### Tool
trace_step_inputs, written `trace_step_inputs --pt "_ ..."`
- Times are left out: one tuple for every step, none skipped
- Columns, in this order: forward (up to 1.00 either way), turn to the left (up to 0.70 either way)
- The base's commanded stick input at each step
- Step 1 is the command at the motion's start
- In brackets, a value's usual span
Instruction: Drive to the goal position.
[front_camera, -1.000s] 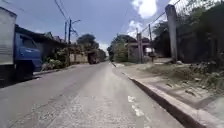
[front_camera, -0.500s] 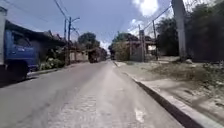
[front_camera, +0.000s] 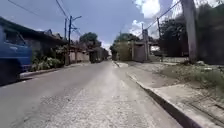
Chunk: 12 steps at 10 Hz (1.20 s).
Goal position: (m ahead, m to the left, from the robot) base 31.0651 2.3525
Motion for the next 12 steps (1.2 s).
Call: trace_step_inputs --pt "1.00 -0.35" --pt "1.00 -0.05" --pt "1.00 -0.01" --pt "1.00 0.00" --pt "1.00 0.00" --pt "1.00 0.00" --pt "1.00 0.00" --pt "1.00 0.00" --pt "1.00 0.00" --pt "1.00 0.00" --pt "1.00 0.00" --pt "1.00 0.00"
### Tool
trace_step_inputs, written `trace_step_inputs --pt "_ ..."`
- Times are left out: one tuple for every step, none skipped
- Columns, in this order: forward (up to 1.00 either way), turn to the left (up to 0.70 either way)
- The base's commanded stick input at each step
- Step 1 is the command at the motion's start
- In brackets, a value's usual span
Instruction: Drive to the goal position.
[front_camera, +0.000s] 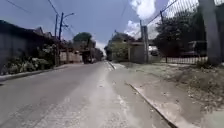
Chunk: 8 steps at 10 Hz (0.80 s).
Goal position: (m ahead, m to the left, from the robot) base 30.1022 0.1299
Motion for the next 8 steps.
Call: trace_step_inputs --pt "1.00 0.00" --pt "1.00 0.00" --pt "1.00 0.00" --pt "1.00 0.00" --pt "1.00 0.00" --pt "1.00 0.00" --pt "1.00 0.00" --pt "1.00 0.00"
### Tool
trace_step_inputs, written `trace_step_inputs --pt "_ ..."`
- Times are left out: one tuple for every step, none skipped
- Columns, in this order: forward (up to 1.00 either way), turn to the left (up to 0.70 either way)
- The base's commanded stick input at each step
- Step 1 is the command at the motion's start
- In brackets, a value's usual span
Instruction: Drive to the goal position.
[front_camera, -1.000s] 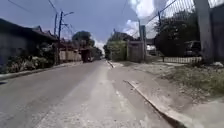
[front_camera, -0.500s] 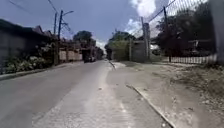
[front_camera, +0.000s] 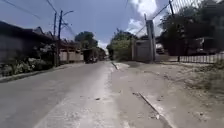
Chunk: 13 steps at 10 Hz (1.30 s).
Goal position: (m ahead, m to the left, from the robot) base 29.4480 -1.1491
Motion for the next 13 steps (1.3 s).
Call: trace_step_inputs --pt "1.00 0.00" --pt "1.00 0.00" --pt "1.00 0.00" --pt "1.00 0.00" --pt "1.00 0.00" --pt "1.00 0.00" --pt "1.00 0.00" --pt "1.00 0.00" --pt "1.00 0.00" --pt "1.00 0.00" --pt "1.00 0.00" --pt "1.00 0.00" --pt "1.00 0.00"
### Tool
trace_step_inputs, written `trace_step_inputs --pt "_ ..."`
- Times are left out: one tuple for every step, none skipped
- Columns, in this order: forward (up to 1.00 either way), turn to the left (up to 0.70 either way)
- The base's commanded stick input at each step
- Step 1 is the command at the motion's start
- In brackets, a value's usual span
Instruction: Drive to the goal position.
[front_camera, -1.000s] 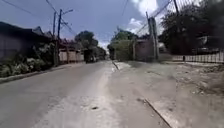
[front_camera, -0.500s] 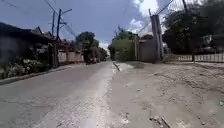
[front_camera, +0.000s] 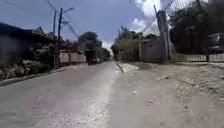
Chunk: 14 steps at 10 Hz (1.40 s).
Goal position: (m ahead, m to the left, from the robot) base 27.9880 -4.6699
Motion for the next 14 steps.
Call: trace_step_inputs --pt "1.00 0.00" --pt "1.00 0.00" --pt "1.00 0.00" --pt "1.00 0.00" --pt "1.00 0.00" --pt "1.00 0.00" --pt "1.00 0.00" --pt "1.00 0.00" --pt "1.00 0.00" --pt "1.00 0.00" --pt "1.00 0.00" --pt "1.00 0.00" --pt "1.00 0.00" --pt "1.00 0.00"
